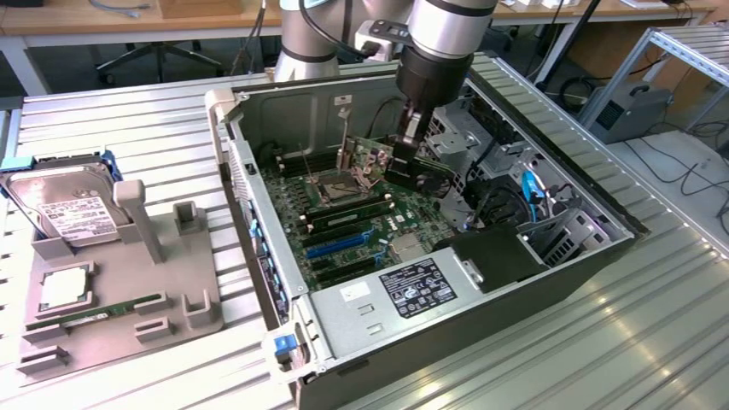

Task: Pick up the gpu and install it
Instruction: 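Insert the gpu into the slot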

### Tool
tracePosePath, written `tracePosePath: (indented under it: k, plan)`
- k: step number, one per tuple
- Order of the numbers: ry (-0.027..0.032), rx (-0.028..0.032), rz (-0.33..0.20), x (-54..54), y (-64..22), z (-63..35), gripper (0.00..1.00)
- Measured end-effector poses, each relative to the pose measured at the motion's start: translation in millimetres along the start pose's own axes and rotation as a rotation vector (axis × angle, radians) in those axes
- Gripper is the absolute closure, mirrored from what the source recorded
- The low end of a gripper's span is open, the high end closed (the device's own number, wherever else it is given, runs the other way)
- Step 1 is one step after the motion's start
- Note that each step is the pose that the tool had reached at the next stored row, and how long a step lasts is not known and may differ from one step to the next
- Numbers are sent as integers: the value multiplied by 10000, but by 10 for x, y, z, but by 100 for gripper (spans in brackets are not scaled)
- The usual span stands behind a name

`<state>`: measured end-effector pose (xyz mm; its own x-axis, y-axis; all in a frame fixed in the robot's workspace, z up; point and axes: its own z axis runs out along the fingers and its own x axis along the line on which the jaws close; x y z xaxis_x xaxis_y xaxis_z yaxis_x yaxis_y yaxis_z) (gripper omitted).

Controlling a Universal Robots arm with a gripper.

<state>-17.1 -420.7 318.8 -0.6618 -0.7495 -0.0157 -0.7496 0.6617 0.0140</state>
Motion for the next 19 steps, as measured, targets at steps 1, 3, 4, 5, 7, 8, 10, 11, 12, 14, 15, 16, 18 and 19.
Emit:
tracePosePath:
  k: [1, 3, 4, 5, 7, 8, 10, 11, 12, 14, 15, 16, 18, 19]
  plan:
    - [1, 0, -38, 0, 0, 1, 73]
    - [4, 0, -90, 0, 0, 1, 73]
    - [4, 1, -111, 0, 0, 2, 73]
    - [5, 1, -132, 0, 0, 2, 73]
    - [7, 1, -175, 0, 0, 3, 73]
    - [8, 1, -205, 0, 0, 3, 73]
    - [11, 2, -254, 0, 0, 4, 73]
    - [11, 2, -275, 0, 0, 4, 73]
    - [13, 2, -305, 0, 0, 5, 73]
    - [15, 3, -351, 0, 0, 6, 73]
    - [15, 3, -372, 0, 0, 6, 73]
    - [16, 3, -393, 0, 0, 7, 73]
    - [19, 4, -438, 0, 0, 7, 73]
    - [20, 4, -458, 0, 0, 8, 73]
